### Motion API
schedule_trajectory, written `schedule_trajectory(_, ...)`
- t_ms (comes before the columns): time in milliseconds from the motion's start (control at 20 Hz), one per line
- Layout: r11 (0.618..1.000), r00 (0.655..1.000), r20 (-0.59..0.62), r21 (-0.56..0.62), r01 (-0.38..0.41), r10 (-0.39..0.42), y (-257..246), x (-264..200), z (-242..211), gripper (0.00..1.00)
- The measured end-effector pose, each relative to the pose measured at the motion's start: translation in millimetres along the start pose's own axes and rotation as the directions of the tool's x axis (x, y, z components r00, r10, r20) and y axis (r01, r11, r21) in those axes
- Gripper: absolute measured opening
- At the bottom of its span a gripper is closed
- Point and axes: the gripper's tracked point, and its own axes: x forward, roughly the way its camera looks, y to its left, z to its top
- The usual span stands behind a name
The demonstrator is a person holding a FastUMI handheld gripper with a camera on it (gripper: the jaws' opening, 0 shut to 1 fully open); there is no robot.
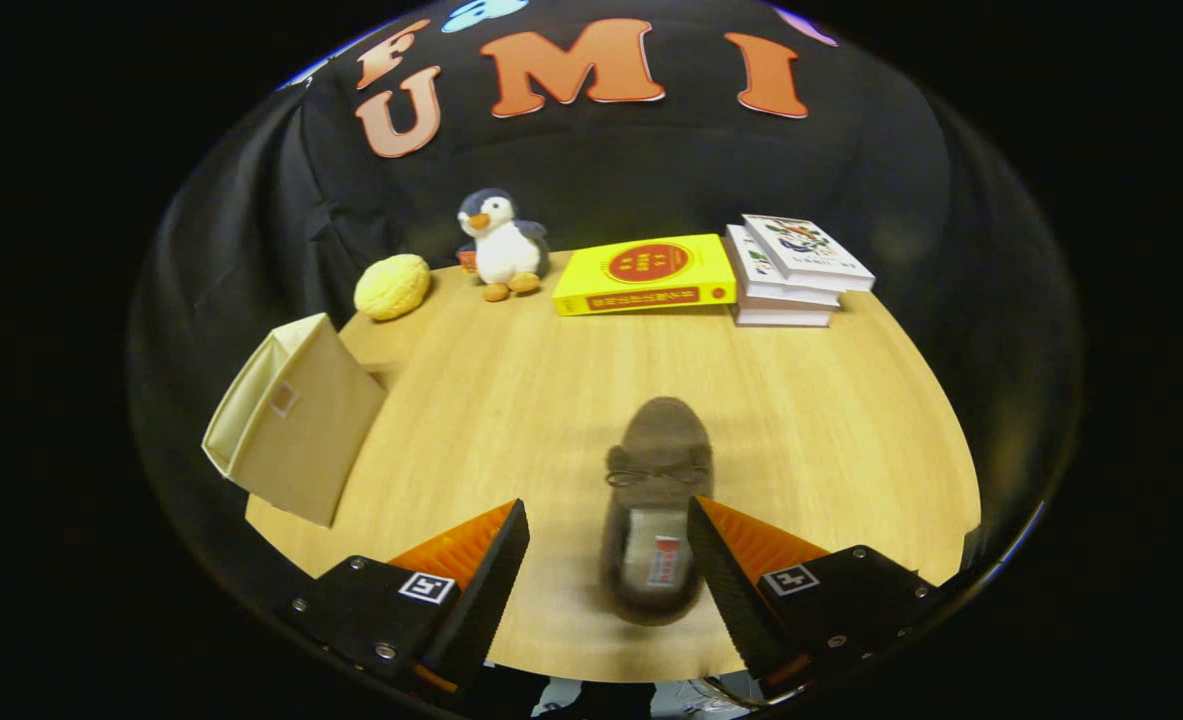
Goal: Open the storage box then place both shoes into the box .Put the left shoe in first, then the right shoe, with the right side of both shoes facing outward in a uniform manner.
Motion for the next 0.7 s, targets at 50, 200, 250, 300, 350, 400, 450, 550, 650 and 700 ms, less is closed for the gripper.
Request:
schedule_trajectory(50, 1.000, 1.000, -0.010, 0.004, 0.016, -0.016, -11.6, 6.6, -5.6, 0.96)
schedule_trajectory(200, 0.999, 0.996, -0.070, -0.015, 0.049, -0.050, -35.0, 28.0, -31.3, 0.90)
schedule_trajectory(250, 0.998, 0.994, -0.091, -0.019, 0.057, -0.058, -41.4, 35.3, -37.8, 0.87)
schedule_trajectory(300, 0.998, 0.993, -0.098, -0.025, 0.059, -0.061, -44.2, 42.0, -41.3, 0.84)
schedule_trajectory(350, 0.997, 0.994, -0.084, -0.034, 0.067, -0.069, -47.3, 48.0, -39.6, 0.79)
schedule_trajectory(400, 0.995, 0.995, -0.057, -0.048, 0.083, -0.086, -51.3, 55.2, -35.3, 0.76)
schedule_trajectory(450, 0.991, 0.993, -0.040, -0.067, 0.112, -0.115, -58.2, 63.0, -32.6, 0.71)
schedule_trajectory(550, 0.988, 0.991, -0.014, -0.080, 0.129, -0.131, -61.6, 74.4, -28.2, 0.65)
schedule_trajectory(650, 0.988, 0.991, -0.015, -0.081, 0.128, -0.130, -57.8, 84.2, -27.3, 0.60)
schedule_trajectory(700, 0.990, 0.992, -0.019, -0.076, 0.120, -0.122, -56.0, 88.5, -25.3, 0.57)
